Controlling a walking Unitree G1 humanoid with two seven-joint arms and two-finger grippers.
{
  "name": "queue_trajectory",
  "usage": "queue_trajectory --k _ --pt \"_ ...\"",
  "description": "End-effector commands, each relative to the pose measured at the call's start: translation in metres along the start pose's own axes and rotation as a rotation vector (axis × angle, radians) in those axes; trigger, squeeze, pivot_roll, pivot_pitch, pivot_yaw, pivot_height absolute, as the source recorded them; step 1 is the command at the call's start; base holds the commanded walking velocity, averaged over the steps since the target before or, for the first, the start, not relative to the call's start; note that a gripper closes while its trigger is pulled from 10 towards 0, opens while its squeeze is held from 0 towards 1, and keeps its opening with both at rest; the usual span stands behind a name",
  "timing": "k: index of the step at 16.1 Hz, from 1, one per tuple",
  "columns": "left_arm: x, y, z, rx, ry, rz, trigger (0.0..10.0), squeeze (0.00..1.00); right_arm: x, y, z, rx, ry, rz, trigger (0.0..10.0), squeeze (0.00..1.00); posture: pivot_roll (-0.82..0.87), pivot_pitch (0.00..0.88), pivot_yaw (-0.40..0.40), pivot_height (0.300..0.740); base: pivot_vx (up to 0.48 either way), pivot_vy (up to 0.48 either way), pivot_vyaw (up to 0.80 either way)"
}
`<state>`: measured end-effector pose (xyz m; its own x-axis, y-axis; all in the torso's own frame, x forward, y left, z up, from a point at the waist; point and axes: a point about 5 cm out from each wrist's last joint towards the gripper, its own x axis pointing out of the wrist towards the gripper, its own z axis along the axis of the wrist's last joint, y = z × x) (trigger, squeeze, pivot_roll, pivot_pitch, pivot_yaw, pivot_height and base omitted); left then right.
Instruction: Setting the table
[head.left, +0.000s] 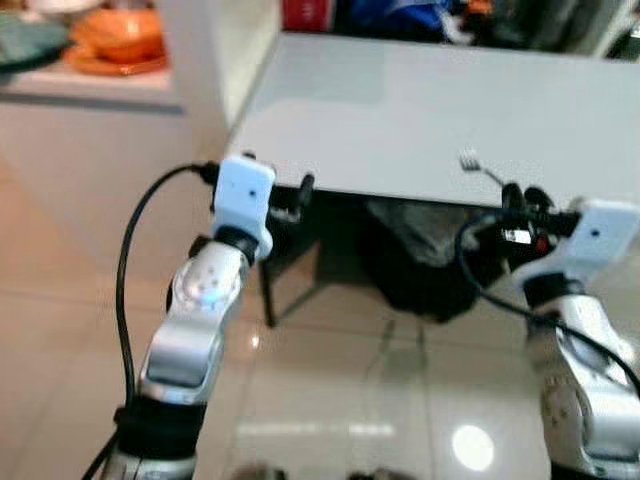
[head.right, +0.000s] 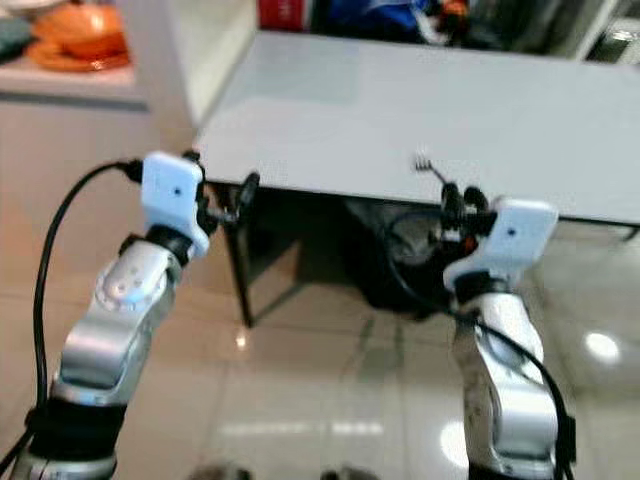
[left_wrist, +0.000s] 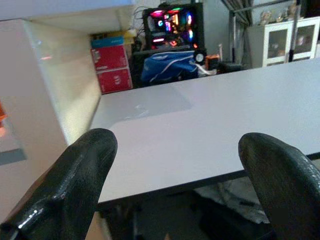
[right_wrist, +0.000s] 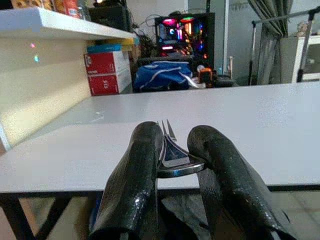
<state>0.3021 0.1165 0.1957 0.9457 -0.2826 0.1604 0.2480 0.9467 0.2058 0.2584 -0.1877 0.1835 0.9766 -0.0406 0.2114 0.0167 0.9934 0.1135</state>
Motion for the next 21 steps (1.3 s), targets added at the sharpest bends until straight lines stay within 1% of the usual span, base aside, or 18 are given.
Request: queue_trajectory --k 1,13,15,17,18,20,21 --pt "0.000 0.005 0.000 0.011 0.001 0.019 10.0 0.00 0.001 0.003 0.004 -0.015 -0.011 0.013 10.0 0.00 0.01 0.090 0.009 0.740 0.000 -0.480 0.00" --pt "0.001 0.005 0.000 0.008 -0.007 0.027 10.0 0.00 0.003 0.000 0.005 -0.028 -0.014 0.020 10.0 0.00 0.00 0.089 -0.006 0.740 0.000 -0.480 0.00" --pt "0.002 0.003 0.000 0.016 -0.011 0.025 10.0 0.00 0.003 -0.001 0.005 -0.030 -0.014 0.017 10.0 0.00 0.00 0.087 -0.007 0.740 0.000 -0.480 0.00" --pt "0.002 0.003 0.002 0.043 -0.022 0.026 10.0 0.00 0.002 -0.001 0.003 -0.030 -0.006 0.017 10.0 0.00 0.00 0.087 -0.007 0.740 0.000 -0.480 0.00" --pt "0.003 0.003 0.002 0.010 -0.020 0.034 10.0 0.00 0.001 -0.001 0.000 -0.025 0.012 0.011 10.0 0.00 0.00 0.087 -0.008 0.740 0.000 0.000 0.00" --pt "0.003 0.006 0.007 0.032 -0.039 0.041 10.0 0.00 0.002 -0.002 -0.004 -0.028 0.031 -0.005 10.0 0.00 0.01 0.086 -0.013 0.740 0.000 0.000 0.00" --pt "0.002 0.007 0.008 -0.011 -0.050 0.019 10.0 0.00 0.003 0.000 -0.005 -0.023 0.034 -0.004 10.0 0.00 0.01 0.086 -0.013 0.740 0.000 0.000 0.00"
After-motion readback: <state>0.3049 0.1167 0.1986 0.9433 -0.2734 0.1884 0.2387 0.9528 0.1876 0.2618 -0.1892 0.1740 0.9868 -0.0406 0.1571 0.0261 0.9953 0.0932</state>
